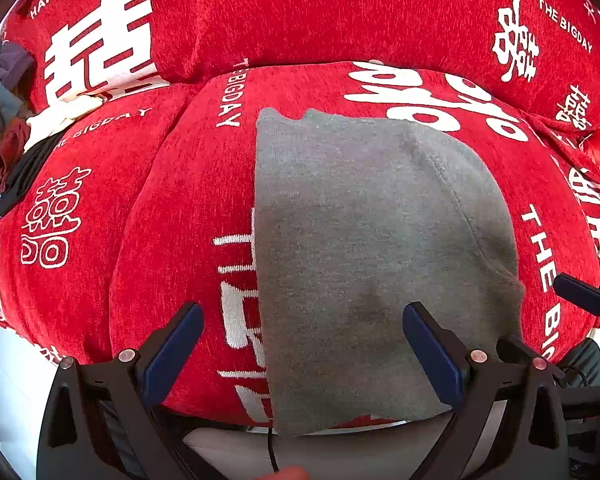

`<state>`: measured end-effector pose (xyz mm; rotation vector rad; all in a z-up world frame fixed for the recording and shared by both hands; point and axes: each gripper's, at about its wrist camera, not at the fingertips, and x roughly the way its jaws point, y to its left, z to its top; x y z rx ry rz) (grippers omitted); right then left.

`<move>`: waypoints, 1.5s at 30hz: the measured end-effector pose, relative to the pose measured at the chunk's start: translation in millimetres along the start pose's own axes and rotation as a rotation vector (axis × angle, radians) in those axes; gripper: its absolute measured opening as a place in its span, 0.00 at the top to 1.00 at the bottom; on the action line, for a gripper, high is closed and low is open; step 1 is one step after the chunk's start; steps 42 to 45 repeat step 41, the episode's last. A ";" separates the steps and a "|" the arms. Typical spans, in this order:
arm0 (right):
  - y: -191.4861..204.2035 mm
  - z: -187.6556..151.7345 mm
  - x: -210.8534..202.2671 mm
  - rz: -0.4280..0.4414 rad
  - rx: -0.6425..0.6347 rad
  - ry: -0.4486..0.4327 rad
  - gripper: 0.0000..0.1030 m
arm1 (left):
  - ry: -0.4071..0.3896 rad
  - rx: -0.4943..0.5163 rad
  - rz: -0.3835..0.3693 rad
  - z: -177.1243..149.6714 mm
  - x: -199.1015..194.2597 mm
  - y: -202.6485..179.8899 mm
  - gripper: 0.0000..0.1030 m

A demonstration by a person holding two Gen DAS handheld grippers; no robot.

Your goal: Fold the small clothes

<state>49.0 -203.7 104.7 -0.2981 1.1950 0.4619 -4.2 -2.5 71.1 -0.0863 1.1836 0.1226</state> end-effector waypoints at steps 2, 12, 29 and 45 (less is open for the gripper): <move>0.1 -0.1 -0.3 -0.001 0.000 0.000 0.22 | 0.000 0.000 0.000 -0.2 -0.2 0.0 0.03; -0.5 0.1 -1.3 0.000 -0.002 -0.003 0.22 | 0.003 -0.001 0.004 -0.5 -0.5 1.4 0.03; 1.7 -0.8 -3.4 0.000 -0.002 -0.005 0.22 | 0.008 -0.001 0.002 -2.2 -1.0 1.5 0.03; 3.2 -2.4 -4.5 -0.002 0.000 -0.005 0.22 | 0.007 -0.007 -0.001 -5.4 -3.5 1.8 0.03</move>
